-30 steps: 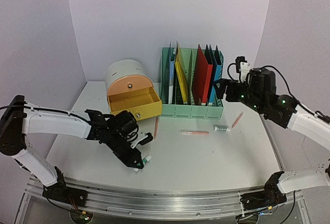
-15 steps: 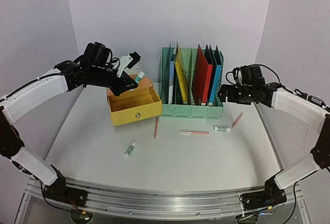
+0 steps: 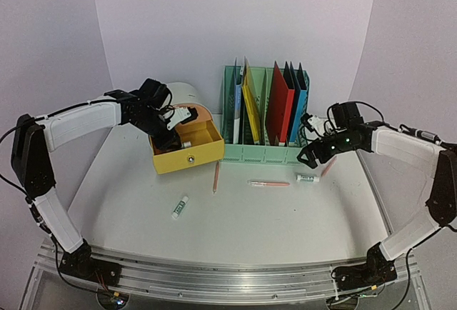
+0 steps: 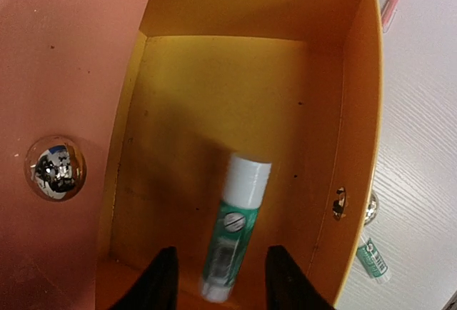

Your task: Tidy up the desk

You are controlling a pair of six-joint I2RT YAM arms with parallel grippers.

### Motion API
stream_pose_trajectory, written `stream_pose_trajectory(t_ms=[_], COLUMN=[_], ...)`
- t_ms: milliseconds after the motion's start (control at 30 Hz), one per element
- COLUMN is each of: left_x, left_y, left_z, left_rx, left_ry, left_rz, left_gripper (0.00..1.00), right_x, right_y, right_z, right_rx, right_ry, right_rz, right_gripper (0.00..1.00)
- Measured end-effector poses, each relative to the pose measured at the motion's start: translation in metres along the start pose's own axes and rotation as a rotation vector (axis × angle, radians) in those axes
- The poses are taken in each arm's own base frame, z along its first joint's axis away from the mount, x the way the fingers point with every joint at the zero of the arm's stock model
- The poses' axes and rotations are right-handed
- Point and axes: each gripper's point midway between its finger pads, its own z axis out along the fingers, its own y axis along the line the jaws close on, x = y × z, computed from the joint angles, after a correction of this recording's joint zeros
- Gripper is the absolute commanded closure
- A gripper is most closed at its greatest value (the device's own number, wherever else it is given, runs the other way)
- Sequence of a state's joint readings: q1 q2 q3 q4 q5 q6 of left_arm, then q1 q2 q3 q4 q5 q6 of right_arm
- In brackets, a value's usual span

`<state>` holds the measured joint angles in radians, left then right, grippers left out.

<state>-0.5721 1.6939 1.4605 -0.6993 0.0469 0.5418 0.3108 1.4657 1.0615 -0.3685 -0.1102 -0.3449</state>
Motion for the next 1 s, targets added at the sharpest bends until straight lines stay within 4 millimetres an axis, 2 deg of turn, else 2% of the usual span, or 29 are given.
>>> stream_pose_trajectory(t_ms=[100,233,333,433,533,667,733,800,1000], left_x=[-0.001,-0.006,-0.010,-0.020,-0.035,-0.053,-0.060,-0.064,-0.066], left_y=[0.000,0.003,0.004,0.005,0.006,0.006,0.006,0.005,0.004], left_z=[0.000,-0.004,-0.010,-0.026,-0.050,-0.084,-0.099,-0.108,-0.113], left_rx=[-0.002,-0.010,-0.016,-0.022,-0.027,-0.042,-0.049,-0.051,-0.044], left_ry=[-0.002,-0.016,-0.035,-0.086,-0.166,-0.271,-0.315,-0.343,-0.360], left_rz=[0.010,0.019,0.023,0.028,0.033,0.037,0.039,0.042,0.039], left_gripper=[0.43,0.42,0.39,0.37,0.36,0.36,0.36,0.36,0.36], right_x=[0.010,0.028,0.048,0.075,0.099,0.117,0.115,0.110,0.105], right_y=[0.005,0.008,0.007,0.003,-0.005,-0.017,-0.023,-0.026,-0.030], right_z=[0.007,0.022,0.040,0.059,0.073,0.084,0.088,0.092,0.102], right_rx=[-0.028,-0.061,-0.085,-0.107,-0.123,-0.129,-0.118,-0.115,-0.112], right_ry=[0.023,0.080,0.148,0.238,0.314,0.378,0.383,0.379,0.367], right_rz=[-0.134,-0.284,-0.377,-0.443,-0.470,-0.490,-0.503,-0.517,-0.545], right_gripper=[0.03,0.07,0.15,0.18,0.18,0.20,0.27,0.40,0.78])
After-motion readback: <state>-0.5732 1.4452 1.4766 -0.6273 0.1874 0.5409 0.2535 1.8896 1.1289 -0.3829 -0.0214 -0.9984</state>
